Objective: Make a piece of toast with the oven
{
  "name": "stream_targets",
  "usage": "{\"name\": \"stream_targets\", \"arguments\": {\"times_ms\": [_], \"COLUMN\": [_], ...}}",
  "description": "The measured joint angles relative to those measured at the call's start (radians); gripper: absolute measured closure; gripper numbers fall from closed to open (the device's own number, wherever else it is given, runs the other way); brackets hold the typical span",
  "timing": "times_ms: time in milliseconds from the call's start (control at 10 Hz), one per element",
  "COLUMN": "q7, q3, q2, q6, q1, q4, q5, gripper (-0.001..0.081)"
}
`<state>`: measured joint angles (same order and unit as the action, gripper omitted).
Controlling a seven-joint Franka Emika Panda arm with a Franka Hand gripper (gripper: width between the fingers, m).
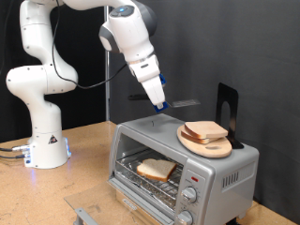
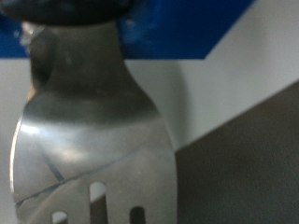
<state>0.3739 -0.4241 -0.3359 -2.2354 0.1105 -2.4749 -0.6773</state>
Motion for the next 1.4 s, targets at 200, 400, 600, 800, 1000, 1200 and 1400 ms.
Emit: {"name": "stream_targets", "arguments": {"times_ms": [200, 400, 600, 800, 1000, 1200, 1400], "q7": [0.001, 0.003, 0.013, 0.018, 0.05, 0.106, 0.126], "q3": [-0.018, -0.028, -0.039, -0.05, -0.051, -0.043, -0.013], "q2": [0.027, 0.04, 0.048, 0.048, 0.045, 0.025, -0.018], "q6": [-0.041, -0.076, -0.125, -0.172, -0.187, -0.178, -0.093], "q1": [0.0, 0.0, 0.0, 0.0, -0.001, -0.005, -0.006], "q4": [-0.029, -0.05, -0.065, -0.071, -0.071, -0.063, -0.039], "q5": [0.007, 0.007, 0.011, 0.031, 0.016, -0.054, -0.107], "gripper": [0.0316, 0.0316, 0.0123, 0.0033, 0.0, 0.0, -0.0002]}}
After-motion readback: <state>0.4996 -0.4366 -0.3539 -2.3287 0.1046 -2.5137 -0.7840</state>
